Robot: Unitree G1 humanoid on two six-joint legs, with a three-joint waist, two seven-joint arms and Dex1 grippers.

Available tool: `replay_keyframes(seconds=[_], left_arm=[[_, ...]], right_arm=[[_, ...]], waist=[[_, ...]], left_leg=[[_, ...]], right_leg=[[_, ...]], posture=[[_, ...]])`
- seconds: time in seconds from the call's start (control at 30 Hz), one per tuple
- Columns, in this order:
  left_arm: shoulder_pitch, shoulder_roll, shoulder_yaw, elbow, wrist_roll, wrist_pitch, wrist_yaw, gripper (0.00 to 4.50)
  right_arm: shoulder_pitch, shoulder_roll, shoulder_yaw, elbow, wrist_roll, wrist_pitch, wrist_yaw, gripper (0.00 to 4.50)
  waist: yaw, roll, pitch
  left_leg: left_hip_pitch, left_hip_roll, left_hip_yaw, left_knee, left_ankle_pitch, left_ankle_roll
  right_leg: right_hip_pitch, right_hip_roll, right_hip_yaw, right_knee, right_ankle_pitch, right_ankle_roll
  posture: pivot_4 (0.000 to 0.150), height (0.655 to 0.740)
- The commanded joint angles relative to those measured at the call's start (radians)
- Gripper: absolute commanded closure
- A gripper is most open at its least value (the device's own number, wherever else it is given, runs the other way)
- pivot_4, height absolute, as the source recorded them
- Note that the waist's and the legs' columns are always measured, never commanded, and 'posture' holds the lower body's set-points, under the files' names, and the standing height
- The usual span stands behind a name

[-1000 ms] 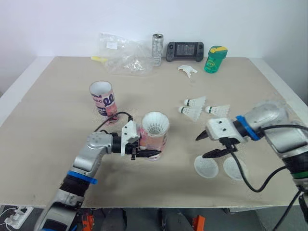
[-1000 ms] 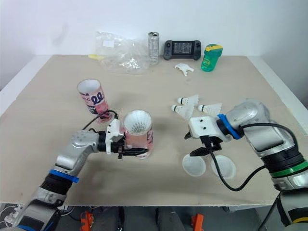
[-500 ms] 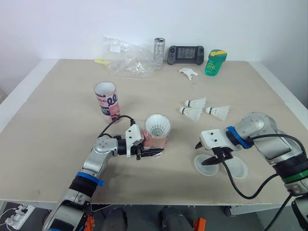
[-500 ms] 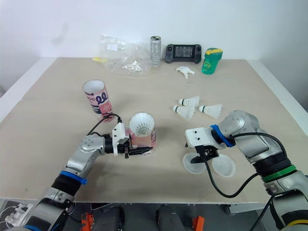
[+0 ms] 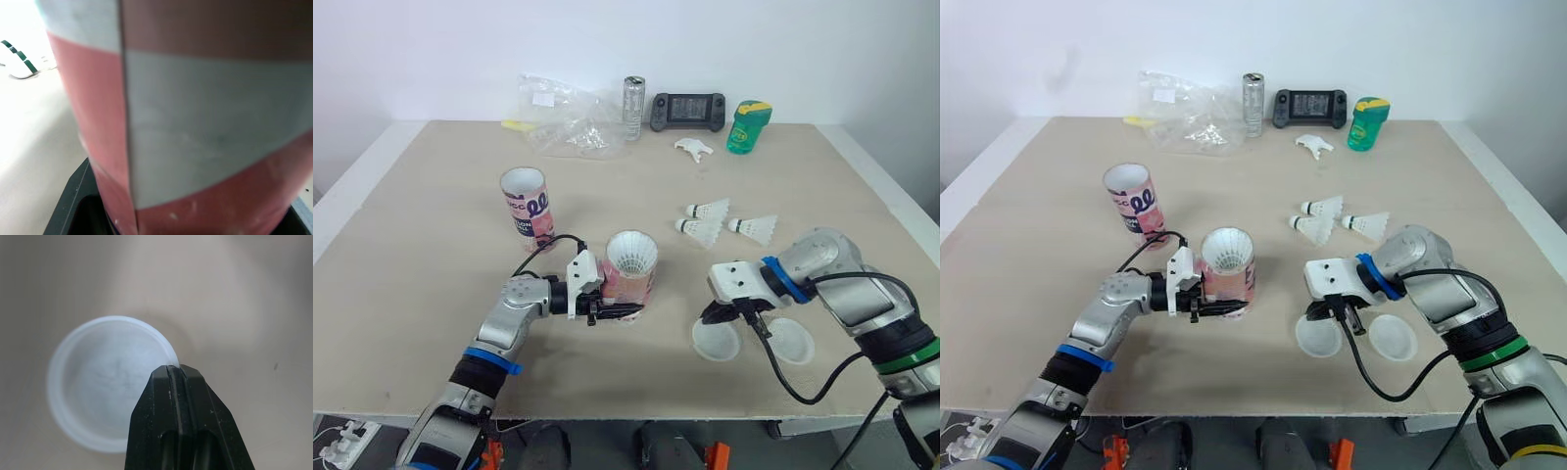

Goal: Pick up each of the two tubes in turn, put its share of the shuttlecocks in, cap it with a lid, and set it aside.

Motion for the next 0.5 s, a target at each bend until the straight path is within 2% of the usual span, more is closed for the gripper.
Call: replay_keyframes(seconds=[0.03, 0.13, 0.3, 0.5], left_arm=[[-0.003, 0.022, -0.015, 0.036, 0.020, 0.032, -0.009, 2.04], [-0.016, 0.022, -0.012, 0.049, 0.019, 0.035, -0.015, 2.04], [-0.032, 0.017, -0.015, 0.068, 0.025, 0.018, -0.022, 2.04], [-0.040, 0.008, -0.029, 0.093, 0.044, -0.031, -0.022, 2.04]], right_arm=[[-0.139, 0.024, -0.122, -0.115, 0.153, 0.130, 0.001, 4.47], [-0.276, 0.055, -0.156, -0.110, 0.202, 0.177, -0.017, 4.47], [-0.469, 0.100, -0.133, -0.014, 0.199, 0.152, -0.003, 4.47], [-0.579, 0.191, -0.047, 0.050, 0.165, 0.086, 0.035, 4.47]], waist=[[0.000, 0.001, 0.001], [0.001, 0.004, 0.003], [0.002, 0.004, 0.003], [0.002, 0.004, 0.003]], left_leg=[[0.000, 0.000, 0.000, 0.000, 0.000, 0.000], [0.000, 0.000, 0.000, 0.000, 0.000, 0.000], [-0.001, 0.000, -0.001, 0.000, -0.001, -0.001], [-0.001, 0.000, 0.000, 0.000, -0.001, -0.001]], right_leg=[[0.000, 0.000, 0.000, 0.000, 0.000, 0.000], [-0.001, 0.000, 0.000, 0.000, 0.000, 0.000], [-0.001, 0.000, -0.001, -0.001, -0.002, -0.004], [-0.001, 0.000, -0.001, 0.000, -0.002, -0.004]], posture=[[0.150, 0.7236], [0.150, 0.7236], [0.150, 0.7236], [0.150, 0.7236]])
